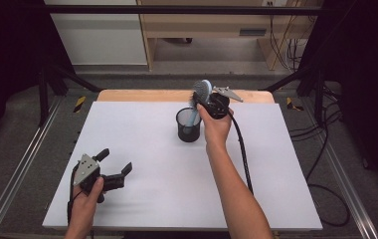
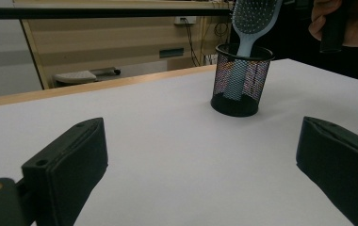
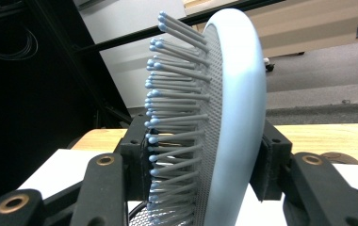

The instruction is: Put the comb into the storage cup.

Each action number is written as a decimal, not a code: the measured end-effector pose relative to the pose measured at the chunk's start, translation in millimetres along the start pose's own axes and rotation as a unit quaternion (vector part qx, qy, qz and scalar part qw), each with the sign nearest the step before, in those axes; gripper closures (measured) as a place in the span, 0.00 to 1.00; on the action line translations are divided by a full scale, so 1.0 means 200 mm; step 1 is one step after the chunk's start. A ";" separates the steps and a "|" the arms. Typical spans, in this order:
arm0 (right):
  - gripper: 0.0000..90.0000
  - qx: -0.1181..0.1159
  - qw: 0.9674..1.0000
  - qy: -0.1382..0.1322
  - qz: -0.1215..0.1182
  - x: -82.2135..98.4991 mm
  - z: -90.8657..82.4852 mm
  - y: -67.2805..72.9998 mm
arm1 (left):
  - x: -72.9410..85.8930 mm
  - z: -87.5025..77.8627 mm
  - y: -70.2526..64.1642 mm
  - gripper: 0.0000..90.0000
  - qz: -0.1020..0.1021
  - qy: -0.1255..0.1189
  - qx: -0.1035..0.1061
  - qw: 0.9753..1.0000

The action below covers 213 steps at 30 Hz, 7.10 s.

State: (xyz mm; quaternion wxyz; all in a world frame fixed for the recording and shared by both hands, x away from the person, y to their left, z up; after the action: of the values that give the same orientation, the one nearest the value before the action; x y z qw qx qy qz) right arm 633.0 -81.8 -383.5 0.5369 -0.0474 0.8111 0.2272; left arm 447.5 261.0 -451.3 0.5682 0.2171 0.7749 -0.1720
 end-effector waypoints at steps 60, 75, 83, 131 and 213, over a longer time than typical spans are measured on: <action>0.51 -0.009 0.997 0.015 0.076 0.05 -0.02 -0.11 | 0.00 -0.01 0.03 0.03 -0.016 -0.011 -0.003 1.000; 0.46 -0.017 0.997 0.023 0.070 0.05 -0.03 -0.11 | -0.01 -0.02 0.03 0.03 -0.016 -0.012 -0.003 1.000; 0.33 -0.025 0.996 0.034 0.080 0.06 -0.02 -0.10 | -0.01 -0.02 0.03 0.03 -0.017 -0.014 -0.002 1.000; 0.04 0.011 1.000 -0.012 -0.015 -0.04 -0.21 -0.04 | -0.01 -0.02 0.03 0.03 -0.016 -0.014 -0.007 1.000; 0.04 -0.014 0.985 -0.059 -0.162 0.56 -1.14 -0.64 | 0.04 -0.27 0.18 0.02 -0.028 -0.060 -0.016 0.998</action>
State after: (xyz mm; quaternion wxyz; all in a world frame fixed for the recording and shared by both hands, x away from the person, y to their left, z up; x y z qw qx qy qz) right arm 434.9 -273.4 -450.8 0.6126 -0.1720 0.7565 0.1512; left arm 421.3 319.4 -444.3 0.6121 0.1757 0.7478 -0.1876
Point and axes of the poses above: each handheld gripper's, and its own axes: z roughly forward along the jaws, x roughly out of its underside, y roughly to its left, the point moved 2 cm from there along z, roughly forward along the jaws, and after that the axes turned 6 degrees about y, right-handed, at the moved point
